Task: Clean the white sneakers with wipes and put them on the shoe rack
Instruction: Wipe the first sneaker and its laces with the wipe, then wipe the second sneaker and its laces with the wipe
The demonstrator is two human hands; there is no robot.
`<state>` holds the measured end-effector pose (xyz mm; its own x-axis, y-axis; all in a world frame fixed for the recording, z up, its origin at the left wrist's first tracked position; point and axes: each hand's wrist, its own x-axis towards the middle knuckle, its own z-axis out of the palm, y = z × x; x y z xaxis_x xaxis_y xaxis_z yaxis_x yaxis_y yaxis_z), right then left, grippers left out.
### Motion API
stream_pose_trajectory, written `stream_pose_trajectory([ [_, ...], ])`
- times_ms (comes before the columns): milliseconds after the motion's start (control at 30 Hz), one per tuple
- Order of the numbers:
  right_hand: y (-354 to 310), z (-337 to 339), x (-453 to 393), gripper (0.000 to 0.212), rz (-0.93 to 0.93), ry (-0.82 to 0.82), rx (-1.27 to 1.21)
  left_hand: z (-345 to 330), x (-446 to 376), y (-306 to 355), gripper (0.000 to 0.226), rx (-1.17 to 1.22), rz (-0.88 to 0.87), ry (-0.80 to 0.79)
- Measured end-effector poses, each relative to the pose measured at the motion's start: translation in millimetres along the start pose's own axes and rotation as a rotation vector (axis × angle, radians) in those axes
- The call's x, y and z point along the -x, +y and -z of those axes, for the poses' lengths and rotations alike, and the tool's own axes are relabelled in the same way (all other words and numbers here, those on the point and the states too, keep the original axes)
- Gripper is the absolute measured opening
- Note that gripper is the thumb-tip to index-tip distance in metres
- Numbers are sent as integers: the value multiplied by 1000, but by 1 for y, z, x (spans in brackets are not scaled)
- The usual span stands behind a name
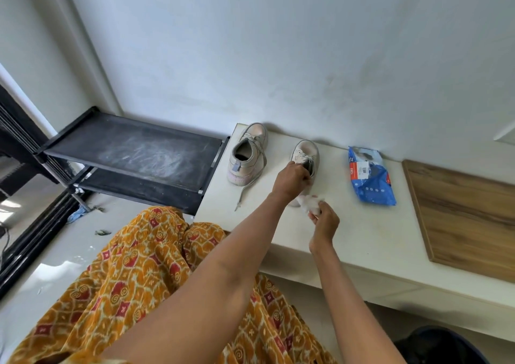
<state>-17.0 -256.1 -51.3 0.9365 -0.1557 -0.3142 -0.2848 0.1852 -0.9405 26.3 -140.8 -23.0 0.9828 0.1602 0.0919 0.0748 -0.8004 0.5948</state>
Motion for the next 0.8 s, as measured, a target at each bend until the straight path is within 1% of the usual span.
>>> stream_pose_trajectory([
  [67,-2,0,-5,24,4,-29,-15,2,-1,-7,20,14,-44,6],
  [100,0,-2,-6,25,14,-45,-9,3,3,-13,20,39,-75,59],
  [167,5,-9,-2,24,35,-77,7,1,19,-25,22,122,-85,255],
  [233,15,-22,5,22,45,-125,25,-2,41,-40,20,147,25,456],
  [267,20,-31,8,20,48,-156,42,-2,50,-50,18,125,111,505],
  [300,25,-39,12,19,49,-190,60,-1,58,-59,18,85,202,501],
  [333,29,-49,16,19,47,-225,73,2,65,-69,20,29,292,450],
  [400,35,-66,23,20,47,-291,93,9,74,-83,25,-70,447,289],
  [467,38,-79,27,22,64,-342,136,17,78,-92,26,-123,546,176],
  [500,38,-83,27,23,75,-357,161,19,79,-96,25,-150,566,141],
  [567,38,-88,26,23,90,-370,184,21,77,-100,21,-196,554,84],
  [633,35,-88,24,23,103,-369,196,19,74,-103,12,-200,525,66],
  [733,36,-83,19,21,107,-332,201,23,66,-98,15,-153,468,64],
  [800,38,-78,15,20,101,-305,197,31,57,-88,17,-50,413,117],
])
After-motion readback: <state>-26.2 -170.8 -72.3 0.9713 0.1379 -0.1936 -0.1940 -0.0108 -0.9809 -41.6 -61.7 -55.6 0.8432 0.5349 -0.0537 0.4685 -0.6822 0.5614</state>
